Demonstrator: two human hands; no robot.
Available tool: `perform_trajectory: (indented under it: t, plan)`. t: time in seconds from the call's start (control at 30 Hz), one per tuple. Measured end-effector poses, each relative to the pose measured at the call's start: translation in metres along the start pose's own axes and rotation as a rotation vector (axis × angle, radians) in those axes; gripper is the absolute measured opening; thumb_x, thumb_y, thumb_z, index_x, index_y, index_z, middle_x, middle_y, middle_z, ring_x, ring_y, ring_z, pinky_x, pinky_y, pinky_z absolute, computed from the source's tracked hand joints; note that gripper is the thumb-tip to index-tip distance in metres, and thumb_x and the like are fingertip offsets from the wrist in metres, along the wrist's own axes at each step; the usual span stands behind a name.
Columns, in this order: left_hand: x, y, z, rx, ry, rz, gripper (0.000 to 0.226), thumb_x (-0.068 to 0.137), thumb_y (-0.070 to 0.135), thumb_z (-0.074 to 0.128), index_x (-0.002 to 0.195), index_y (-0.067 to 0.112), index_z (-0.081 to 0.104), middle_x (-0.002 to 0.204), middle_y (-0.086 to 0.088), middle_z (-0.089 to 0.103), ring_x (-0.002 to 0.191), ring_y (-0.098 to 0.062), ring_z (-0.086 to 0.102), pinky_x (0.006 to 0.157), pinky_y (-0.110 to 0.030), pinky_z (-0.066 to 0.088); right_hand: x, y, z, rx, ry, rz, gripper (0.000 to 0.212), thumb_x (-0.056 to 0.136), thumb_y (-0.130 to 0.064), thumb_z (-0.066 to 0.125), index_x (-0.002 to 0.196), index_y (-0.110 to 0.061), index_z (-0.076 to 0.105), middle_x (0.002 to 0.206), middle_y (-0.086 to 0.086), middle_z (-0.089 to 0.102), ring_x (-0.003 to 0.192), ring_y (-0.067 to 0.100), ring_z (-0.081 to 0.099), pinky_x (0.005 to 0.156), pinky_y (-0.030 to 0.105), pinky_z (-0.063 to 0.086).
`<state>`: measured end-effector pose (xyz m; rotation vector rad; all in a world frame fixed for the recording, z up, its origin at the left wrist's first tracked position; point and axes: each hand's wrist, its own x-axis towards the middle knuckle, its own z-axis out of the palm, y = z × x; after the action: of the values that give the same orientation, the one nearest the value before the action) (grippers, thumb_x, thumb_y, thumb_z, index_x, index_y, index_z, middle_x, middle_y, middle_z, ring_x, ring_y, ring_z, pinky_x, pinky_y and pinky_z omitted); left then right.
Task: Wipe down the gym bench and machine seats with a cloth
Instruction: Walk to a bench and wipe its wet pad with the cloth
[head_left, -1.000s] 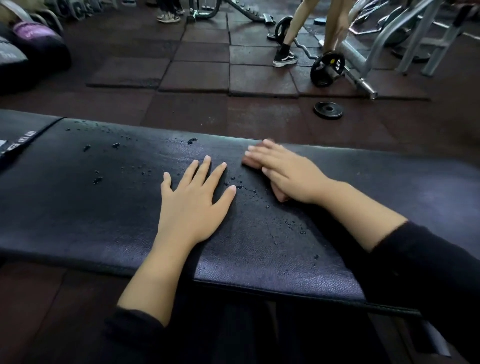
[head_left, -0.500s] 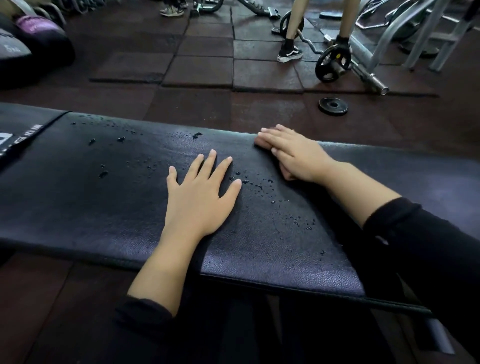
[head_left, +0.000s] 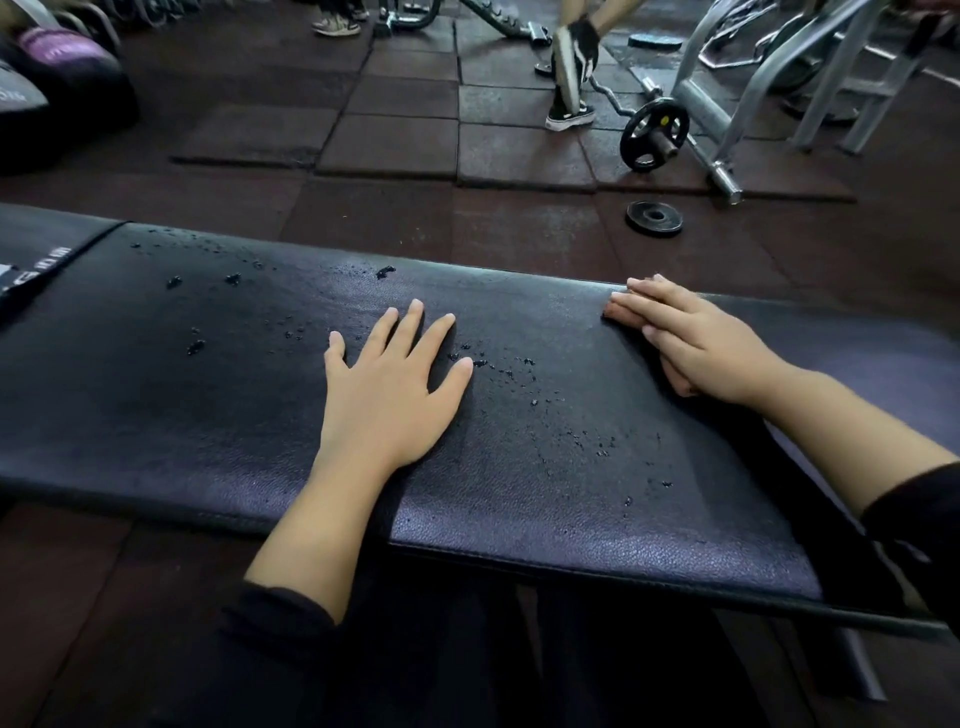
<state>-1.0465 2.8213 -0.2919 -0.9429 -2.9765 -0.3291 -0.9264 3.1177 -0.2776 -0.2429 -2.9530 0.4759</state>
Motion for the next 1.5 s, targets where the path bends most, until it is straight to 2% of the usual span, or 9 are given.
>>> perform_trajectory:
  t: [0.2, 0.43, 0.53, 0.63, 0.87, 1.13, 1.27, 1.37, 1.5]
  plan:
    - [0.0, 0.0, -0.001, -0.001, -0.004, 0.005, 0.059, 0.095, 0.065, 0.016, 0.15, 0.046, 0.014, 0.162, 0.014, 0.002, 0.148, -0.007, -0.002, 0.116, -0.054, -0.002, -0.051, -0.054, 0.015, -0.032, -0.005, -0.085, 0.057, 0.09, -0.047, 0.023, 0.144, -0.029, 0.031, 0.152, -0.011, 0.024, 0.144, 0.009, 0.011, 0.117, 0.023, 0.005]
    - [0.0, -0.001, -0.002, 0.005, -0.008, 0.01, 0.059, 0.095, 0.064, 0.015, 0.151, 0.045, 0.014, 0.162, 0.013, 0.002, 0.148, -0.007, -0.001, 0.116, -0.055, -0.002, -0.077, -0.074, 0.016, 0.003, -0.013, -0.047, 0.053, 0.09, -0.048, 0.02, 0.142, -0.039, 0.029, 0.152, -0.016, 0.025, 0.144, 0.004, 0.01, 0.115, 0.014, 0.003]
    - [0.0, -0.001, -0.002, 0.006, -0.006, 0.011, 0.058, 0.096, 0.063, 0.016, 0.15, 0.045, 0.014, 0.162, 0.013, 0.003, 0.148, -0.008, -0.001, 0.116, -0.055, -0.002, -0.064, -0.085, 0.023, -0.025, 0.013, -0.015, 0.06, 0.088, -0.049, 0.015, 0.143, -0.031, 0.031, 0.153, -0.008, 0.028, 0.144, 0.012, 0.013, 0.118, 0.023, 0.005]
    - [0.0, -0.002, -0.002, 0.001, -0.009, 0.015, 0.056, 0.097, 0.06, 0.016, 0.15, 0.045, 0.015, 0.162, 0.013, 0.003, 0.148, -0.008, -0.001, 0.116, -0.055, -0.002, -0.063, -0.115, 0.037, -0.062, 0.009, -0.065, 0.059, 0.091, -0.044, 0.016, 0.145, -0.026, 0.031, 0.153, -0.004, 0.029, 0.144, 0.017, 0.016, 0.119, 0.037, 0.014]
    - [-0.001, -0.004, -0.001, 0.0, -0.007, 0.024, 0.054, 0.098, 0.058, 0.016, 0.151, 0.045, 0.015, 0.162, 0.012, 0.004, 0.148, -0.008, 0.0, 0.116, -0.054, -0.002, -0.133, -0.118, 0.021, -0.115, -0.099, -0.431, 0.045, 0.099, -0.023, 0.028, 0.143, -0.019, 0.037, 0.152, -0.007, 0.029, 0.145, 0.018, 0.018, 0.118, 0.036, 0.019]
    - [0.0, -0.002, -0.001, 0.006, -0.002, 0.018, 0.054, 0.098, 0.058, 0.016, 0.151, 0.045, 0.015, 0.162, 0.013, 0.003, 0.148, -0.008, 0.0, 0.116, -0.055, -0.002, -0.083, -0.064, 0.008, -0.034, -0.046, -0.094, 0.049, 0.094, -0.039, 0.021, 0.14, -0.03, 0.034, 0.151, -0.007, 0.031, 0.145, 0.015, 0.017, 0.117, 0.028, 0.01]
    - [0.0, -0.002, -0.001, 0.005, 0.0, 0.013, 0.053, 0.098, 0.057, 0.017, 0.15, 0.046, 0.016, 0.162, 0.014, 0.004, 0.148, -0.008, 0.001, 0.116, -0.055, -0.001, -0.071, -0.123, 0.039, -0.11, -0.019, -0.191, 0.054, 0.094, -0.035, 0.022, 0.143, -0.021, 0.036, 0.151, -0.002, 0.032, 0.143, 0.021, 0.019, 0.116, 0.023, 0.002]
    - [0.0, -0.003, -0.001, 0.004, 0.005, 0.016, 0.053, 0.098, 0.057, 0.017, 0.15, 0.046, 0.016, 0.162, 0.013, 0.004, 0.148, -0.008, 0.001, 0.116, -0.055, -0.001, -0.106, -0.145, 0.039, -0.12, -0.044, -0.362, 0.047, 0.098, -0.024, 0.028, 0.144, -0.021, 0.037, 0.152, -0.005, 0.032, 0.144, 0.018, 0.017, 0.118, 0.032, 0.012]
    - [0.0, -0.003, -0.001, 0.001, -0.015, 0.011, 0.053, 0.098, 0.058, 0.016, 0.15, 0.046, 0.014, 0.162, 0.014, 0.002, 0.148, -0.007, -0.001, 0.116, -0.054, -0.003, -0.138, -0.108, 0.012, -0.096, -0.137, -0.459, 0.044, 0.099, -0.022, 0.03, 0.143, -0.021, 0.038, 0.152, -0.009, 0.031, 0.144, 0.016, 0.018, 0.116, 0.035, 0.021]
